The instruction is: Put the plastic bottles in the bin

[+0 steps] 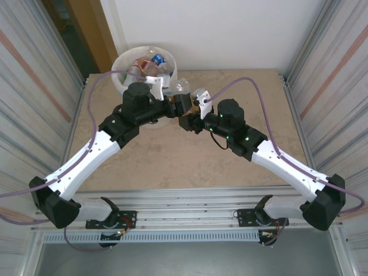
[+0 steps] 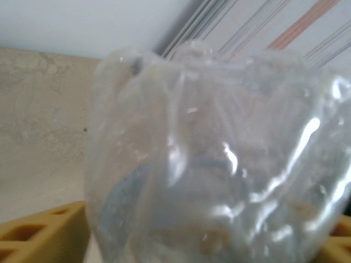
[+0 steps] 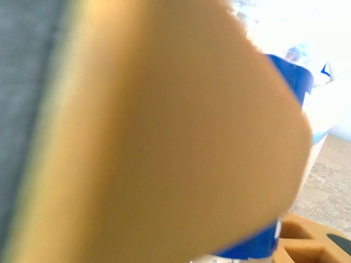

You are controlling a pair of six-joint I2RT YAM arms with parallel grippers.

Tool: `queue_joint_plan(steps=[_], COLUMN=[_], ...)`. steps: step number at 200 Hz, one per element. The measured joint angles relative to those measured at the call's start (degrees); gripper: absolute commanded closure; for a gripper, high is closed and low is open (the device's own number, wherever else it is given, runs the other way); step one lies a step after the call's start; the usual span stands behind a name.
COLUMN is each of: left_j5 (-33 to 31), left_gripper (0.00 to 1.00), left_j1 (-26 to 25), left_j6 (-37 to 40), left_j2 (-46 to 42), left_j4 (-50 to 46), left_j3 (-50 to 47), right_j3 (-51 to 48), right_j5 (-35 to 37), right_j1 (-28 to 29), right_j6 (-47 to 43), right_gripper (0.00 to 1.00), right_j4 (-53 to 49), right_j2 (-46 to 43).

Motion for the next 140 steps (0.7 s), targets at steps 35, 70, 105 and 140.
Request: queue_joint_plan(steps=[35,70,105,140], left_j5=[-0.4,-1.0,-4.5,-7.2], left_gripper=[0.61,0.71,0.77,0.78], left_j1=[-0.2,-0.1,3.8,11.1], left_j6=[-0.2,-0.7,-1.0,-1.0], left_j2=[0.0,-0.3,-0.7,-0.3], left_j4=[0.9,1.3,0.7,-4.6], left_j3=[0.0,-0.1,0.0,3.9], right_j3=[0.2,0.9,1.6,1.6], right_j5=[0.3,1.2,2.4,5.4], right_j1=[0.2,0.3,0.6,0.6], right_j6=[0.0,0.0,-0.9,-1.0], right_gripper=[0.59,0.29,0.07,0.01], right_j4=[-0.6,-1.4,-2.1,-4.2], right_j2=[0.0,0.1,0.0,-1.8])
